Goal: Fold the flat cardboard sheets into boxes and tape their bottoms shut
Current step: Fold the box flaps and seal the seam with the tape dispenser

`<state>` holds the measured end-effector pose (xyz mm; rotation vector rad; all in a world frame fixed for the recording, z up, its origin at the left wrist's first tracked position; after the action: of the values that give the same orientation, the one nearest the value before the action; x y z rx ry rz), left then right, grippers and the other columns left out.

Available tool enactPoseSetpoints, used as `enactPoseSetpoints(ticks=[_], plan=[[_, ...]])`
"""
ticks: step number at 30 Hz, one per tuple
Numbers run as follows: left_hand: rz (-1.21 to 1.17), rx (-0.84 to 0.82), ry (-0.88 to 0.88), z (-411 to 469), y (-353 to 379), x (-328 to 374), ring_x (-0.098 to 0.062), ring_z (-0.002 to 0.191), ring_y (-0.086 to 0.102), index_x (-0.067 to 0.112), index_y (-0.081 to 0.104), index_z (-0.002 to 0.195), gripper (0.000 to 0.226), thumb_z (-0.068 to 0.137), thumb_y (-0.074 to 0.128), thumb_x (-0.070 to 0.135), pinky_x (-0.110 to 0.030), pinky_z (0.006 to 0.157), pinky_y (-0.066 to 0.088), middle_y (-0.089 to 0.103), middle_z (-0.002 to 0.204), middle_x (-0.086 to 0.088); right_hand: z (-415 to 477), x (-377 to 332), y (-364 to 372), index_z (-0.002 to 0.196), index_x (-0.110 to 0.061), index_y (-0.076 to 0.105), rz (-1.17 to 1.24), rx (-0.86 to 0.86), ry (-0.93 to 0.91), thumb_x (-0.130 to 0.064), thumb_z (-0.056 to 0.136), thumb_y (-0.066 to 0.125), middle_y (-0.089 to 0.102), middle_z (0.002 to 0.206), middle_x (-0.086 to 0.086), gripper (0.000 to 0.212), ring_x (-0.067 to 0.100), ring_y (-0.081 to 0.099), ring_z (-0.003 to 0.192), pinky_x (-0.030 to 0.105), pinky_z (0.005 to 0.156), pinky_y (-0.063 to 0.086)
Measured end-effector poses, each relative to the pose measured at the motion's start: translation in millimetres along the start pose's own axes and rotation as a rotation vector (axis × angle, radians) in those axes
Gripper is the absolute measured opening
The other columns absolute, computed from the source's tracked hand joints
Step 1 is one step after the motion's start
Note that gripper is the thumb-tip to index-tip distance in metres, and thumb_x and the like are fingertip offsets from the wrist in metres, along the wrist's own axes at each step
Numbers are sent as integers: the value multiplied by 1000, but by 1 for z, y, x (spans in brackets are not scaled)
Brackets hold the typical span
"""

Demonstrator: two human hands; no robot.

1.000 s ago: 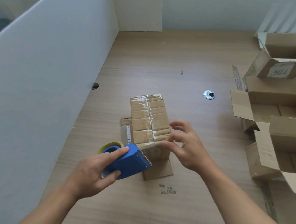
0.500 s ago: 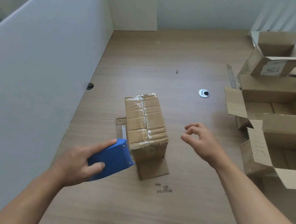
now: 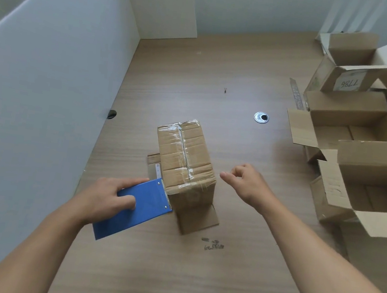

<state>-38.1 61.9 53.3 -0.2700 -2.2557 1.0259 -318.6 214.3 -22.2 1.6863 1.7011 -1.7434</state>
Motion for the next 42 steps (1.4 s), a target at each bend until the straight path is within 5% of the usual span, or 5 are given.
enactPoseSetpoints(ticks=[10, 20, 25, 31, 42], plan=[[-15, -86, -101, 7, 3, 6, -6, 95, 60, 72, 57, 104, 53, 61, 49, 41, -34, 87, 49, 67, 104, 24, 2, 11, 18, 69, -14, 50, 109, -33, 122, -43, 92, 63, 44, 67, 0, 39, 16, 42, 63, 31, 59, 33], [-14, -118, -146, 10, 7, 9, -12, 97, 61, 73, 57, 103, 54, 61, 48, 39, -38, 89, 49, 67, 108, 18, -12, 31, 59, 107, -17, 59, 485, -150, 413, -61, 90, 57, 57, 110, -1, 47, 20, 54, 109, 42, 82, 48], [-11, -90, -132, 8, 7, 15, -8, 91, 59, 78, 54, 90, 47, 62, 47, 41, -29, 77, 46, 67, 102, 20, -10, 29, 45, 75, -18, 51, 263, 55, 160, -48, 89, 64, 51, 83, 2, 35, 16, 48, 72, 30, 63, 37], [-1, -83, -120, 7, 6, 19, -6, 91, 59, 76, 54, 88, 45, 62, 46, 40, -29, 77, 46, 66, 103, 20, -20, 12, 45, 80, -12, 71, 426, 17, 79, -26, 91, 64, 53, 108, -2, 19, 8, 57, 103, 30, 95, 44], [15, -99, -136, 9, 7, 14, -9, 91, 61, 74, 56, 100, 50, 63, 46, 41, -32, 80, 48, 67, 102, 19, -10, 3, 36, 75, -19, 60, 44, 80, 1, -42, 84, 74, 53, 101, 2, 28, 16, 51, 94, 29, 80, 39]])
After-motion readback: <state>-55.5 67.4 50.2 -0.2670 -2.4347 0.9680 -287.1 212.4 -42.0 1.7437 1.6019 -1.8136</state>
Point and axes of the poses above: each hand's wrist, its own z-axis towards the middle knuckle, its own y-axis out of the palm, x = y × z, the point moved 7 cm from there along z, towards the middle knuckle
